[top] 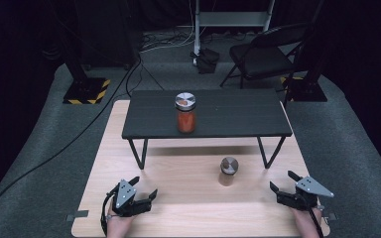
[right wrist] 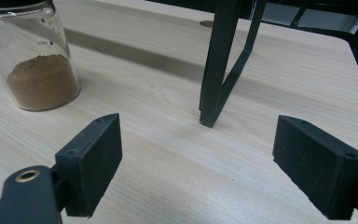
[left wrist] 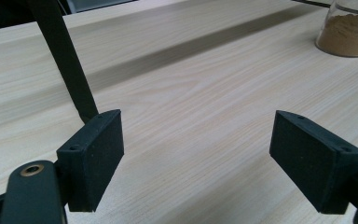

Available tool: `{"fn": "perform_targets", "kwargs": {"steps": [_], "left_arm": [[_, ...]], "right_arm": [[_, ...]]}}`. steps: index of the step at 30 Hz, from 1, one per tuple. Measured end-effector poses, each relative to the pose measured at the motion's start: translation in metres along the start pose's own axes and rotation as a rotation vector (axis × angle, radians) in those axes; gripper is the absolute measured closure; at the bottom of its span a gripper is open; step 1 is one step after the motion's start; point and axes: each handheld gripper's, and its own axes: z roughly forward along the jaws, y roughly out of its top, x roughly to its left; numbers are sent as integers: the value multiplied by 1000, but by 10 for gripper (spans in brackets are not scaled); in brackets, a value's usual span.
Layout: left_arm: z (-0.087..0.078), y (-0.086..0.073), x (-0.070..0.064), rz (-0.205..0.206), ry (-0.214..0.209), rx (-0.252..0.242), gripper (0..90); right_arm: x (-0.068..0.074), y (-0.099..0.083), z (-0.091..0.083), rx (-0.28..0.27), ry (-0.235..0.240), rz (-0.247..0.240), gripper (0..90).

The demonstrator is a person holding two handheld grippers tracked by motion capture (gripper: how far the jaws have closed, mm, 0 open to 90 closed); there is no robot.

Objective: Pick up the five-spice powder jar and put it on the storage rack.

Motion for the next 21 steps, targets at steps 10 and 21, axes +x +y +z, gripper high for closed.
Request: {"fn": "perform_targets", "kwargs": {"steps": [10,21], "left_arm": [[0,0,0,-2,-3,0,177],[-1,0,1,-5,-2,0,176]], "right_arm": [[3,0,-1,-14,12,-8,148],[5,0,-2,-54,72,-31,150]]}}
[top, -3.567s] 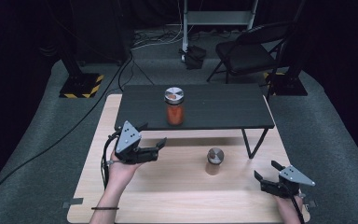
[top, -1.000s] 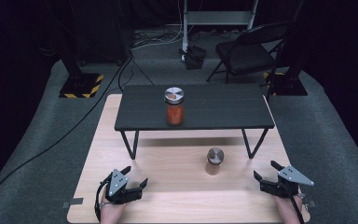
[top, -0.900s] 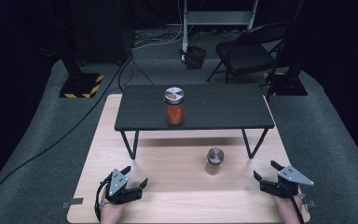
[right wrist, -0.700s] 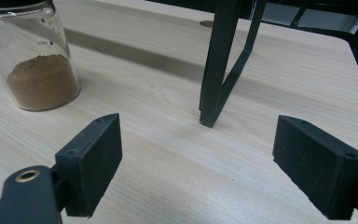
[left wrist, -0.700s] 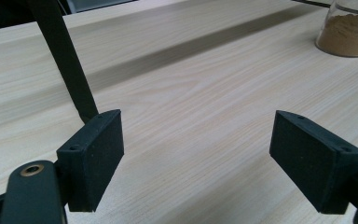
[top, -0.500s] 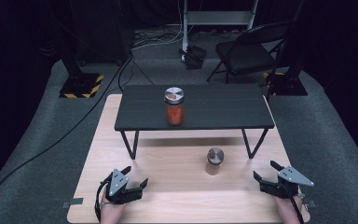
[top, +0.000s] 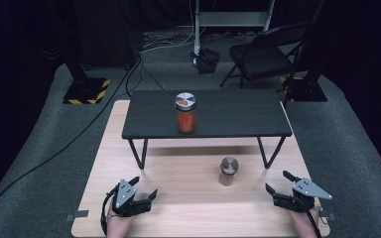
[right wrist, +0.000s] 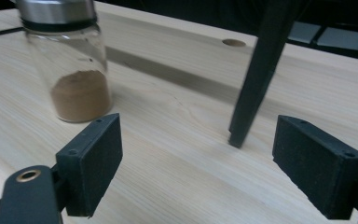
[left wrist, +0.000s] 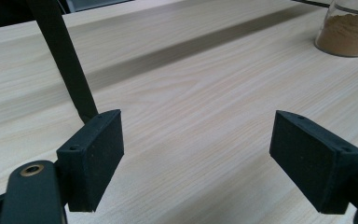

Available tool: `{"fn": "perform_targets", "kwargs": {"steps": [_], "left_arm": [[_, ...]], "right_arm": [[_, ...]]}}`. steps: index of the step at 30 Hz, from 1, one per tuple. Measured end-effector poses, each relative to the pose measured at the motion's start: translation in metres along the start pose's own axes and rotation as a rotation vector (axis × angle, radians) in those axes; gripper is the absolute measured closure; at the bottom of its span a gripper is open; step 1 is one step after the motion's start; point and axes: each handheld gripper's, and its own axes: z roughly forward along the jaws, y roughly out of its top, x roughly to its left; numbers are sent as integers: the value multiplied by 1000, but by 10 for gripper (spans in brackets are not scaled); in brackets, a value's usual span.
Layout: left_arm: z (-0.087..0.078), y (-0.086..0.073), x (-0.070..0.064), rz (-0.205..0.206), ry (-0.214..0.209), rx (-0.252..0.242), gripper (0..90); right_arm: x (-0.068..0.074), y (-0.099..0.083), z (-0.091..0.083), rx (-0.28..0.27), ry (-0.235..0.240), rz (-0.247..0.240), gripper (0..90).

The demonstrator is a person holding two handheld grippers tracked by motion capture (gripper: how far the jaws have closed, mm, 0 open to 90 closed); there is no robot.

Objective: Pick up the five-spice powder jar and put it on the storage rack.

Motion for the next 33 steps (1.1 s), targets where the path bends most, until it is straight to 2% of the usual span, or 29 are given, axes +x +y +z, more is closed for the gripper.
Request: {"fn": "perform_targets", "kwargs": {"steps": [4,10,17,33], "left_arm": [[0,0,0,0,1,1,176],[0,0,0,-2,0,2,177],[0,0,0,-2,0,2,176],[0,0,0,-2,-1,2,177]], "right_arm": [[3,2,1,-10,28,-13,151],[4,5,7,-17,97,-3,151],[13,8,15,-22,151,-17,150],[28,18,38,5,245,-56,150]]}}
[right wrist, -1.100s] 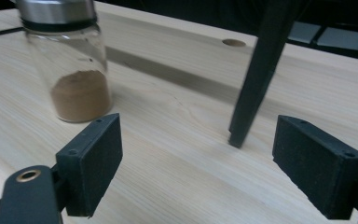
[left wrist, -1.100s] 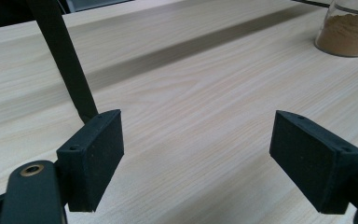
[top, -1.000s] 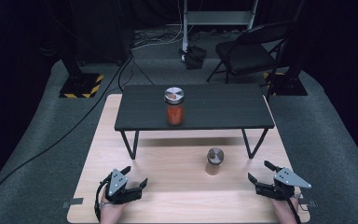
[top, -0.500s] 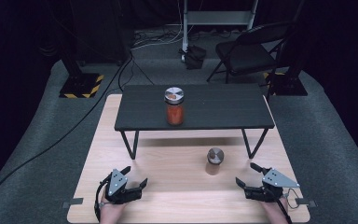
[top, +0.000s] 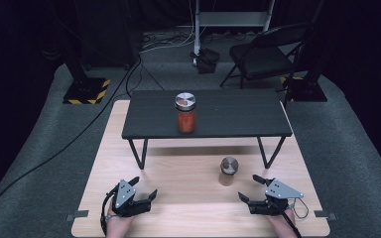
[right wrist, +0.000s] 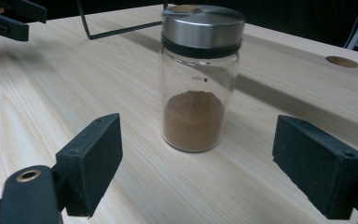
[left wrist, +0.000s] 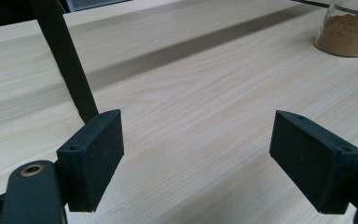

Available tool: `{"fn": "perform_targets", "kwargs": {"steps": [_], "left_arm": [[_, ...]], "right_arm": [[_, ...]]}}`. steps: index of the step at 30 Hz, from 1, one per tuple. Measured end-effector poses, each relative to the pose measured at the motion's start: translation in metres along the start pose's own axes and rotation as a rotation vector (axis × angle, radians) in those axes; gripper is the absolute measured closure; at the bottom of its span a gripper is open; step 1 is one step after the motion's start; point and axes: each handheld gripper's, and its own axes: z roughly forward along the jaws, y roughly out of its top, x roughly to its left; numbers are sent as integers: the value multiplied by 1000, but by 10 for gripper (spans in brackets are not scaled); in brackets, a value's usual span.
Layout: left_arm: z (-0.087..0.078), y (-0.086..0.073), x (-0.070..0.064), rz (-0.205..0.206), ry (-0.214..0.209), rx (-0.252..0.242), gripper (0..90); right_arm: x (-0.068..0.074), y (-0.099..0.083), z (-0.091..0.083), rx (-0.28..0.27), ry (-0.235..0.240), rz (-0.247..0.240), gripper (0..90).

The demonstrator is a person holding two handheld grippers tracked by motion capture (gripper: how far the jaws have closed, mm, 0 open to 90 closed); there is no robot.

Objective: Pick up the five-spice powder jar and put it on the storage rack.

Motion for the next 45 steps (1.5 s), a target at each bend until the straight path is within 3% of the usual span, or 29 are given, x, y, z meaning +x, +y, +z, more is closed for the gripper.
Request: {"fn": "perform_targets", "kwargs": {"steps": [9,29,34,45], "left_arm": [[0,0,0,0,-1,-1,177],[0,0,0,-1,-5,-2,177],[0,0,0,-2,-6,-2,177],[0,0,1,-3,-8,-1,177]], "right_arm": [[3,8,13,16,29,-16,150],[-9,26,43,33,32,30,157],[-11,34,54,56,34,28,176],[-22,43,73,85,60,71,255]]}}
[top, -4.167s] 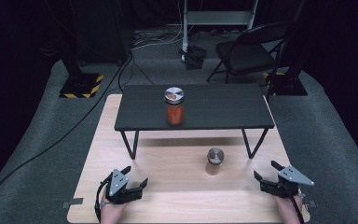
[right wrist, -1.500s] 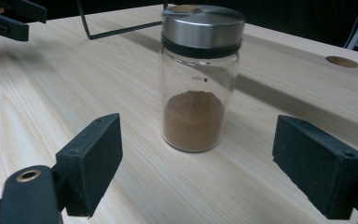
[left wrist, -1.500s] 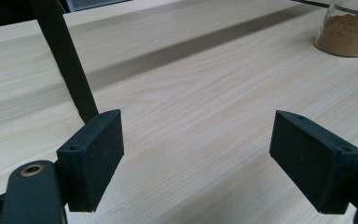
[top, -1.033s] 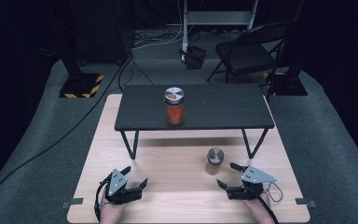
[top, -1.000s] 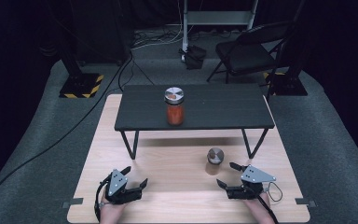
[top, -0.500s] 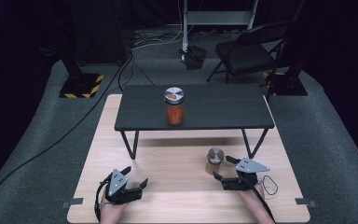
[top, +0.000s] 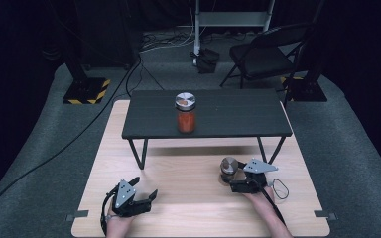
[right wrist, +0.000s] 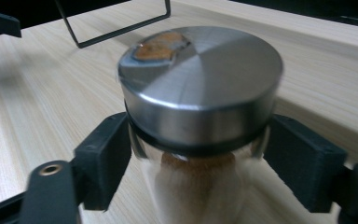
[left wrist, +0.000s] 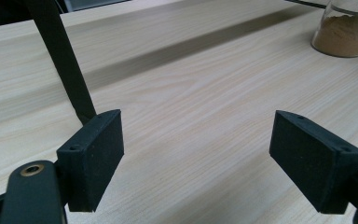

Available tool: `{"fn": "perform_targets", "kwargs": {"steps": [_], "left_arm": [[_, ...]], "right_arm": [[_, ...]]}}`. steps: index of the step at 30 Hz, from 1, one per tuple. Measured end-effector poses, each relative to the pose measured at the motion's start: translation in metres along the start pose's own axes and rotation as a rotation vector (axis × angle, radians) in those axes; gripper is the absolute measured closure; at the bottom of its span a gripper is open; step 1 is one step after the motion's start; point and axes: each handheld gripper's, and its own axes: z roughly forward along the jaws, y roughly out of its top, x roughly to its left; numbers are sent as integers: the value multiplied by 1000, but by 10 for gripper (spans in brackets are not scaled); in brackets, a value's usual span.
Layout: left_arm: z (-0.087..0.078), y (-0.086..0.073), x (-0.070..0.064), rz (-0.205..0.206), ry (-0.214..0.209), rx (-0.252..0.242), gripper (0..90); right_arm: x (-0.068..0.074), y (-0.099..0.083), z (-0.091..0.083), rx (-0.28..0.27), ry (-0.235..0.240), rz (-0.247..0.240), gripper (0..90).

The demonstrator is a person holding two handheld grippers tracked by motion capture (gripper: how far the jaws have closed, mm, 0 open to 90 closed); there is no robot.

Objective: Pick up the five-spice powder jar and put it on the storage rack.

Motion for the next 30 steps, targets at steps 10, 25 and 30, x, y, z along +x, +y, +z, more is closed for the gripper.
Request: {"fn": "perform_targets", "kwargs": {"steps": [10,25,30], "left_arm": [[0,0,0,0,1,-1,177],[0,0,0,-1,2,0,177],[0,0,0,-1,2,-1,178]], "right_arm": [[7,22,4,80,-26,-46,299],[9,62,-26,100,9,-52,300],[7,82,-41,93,37,-39,300]]}}
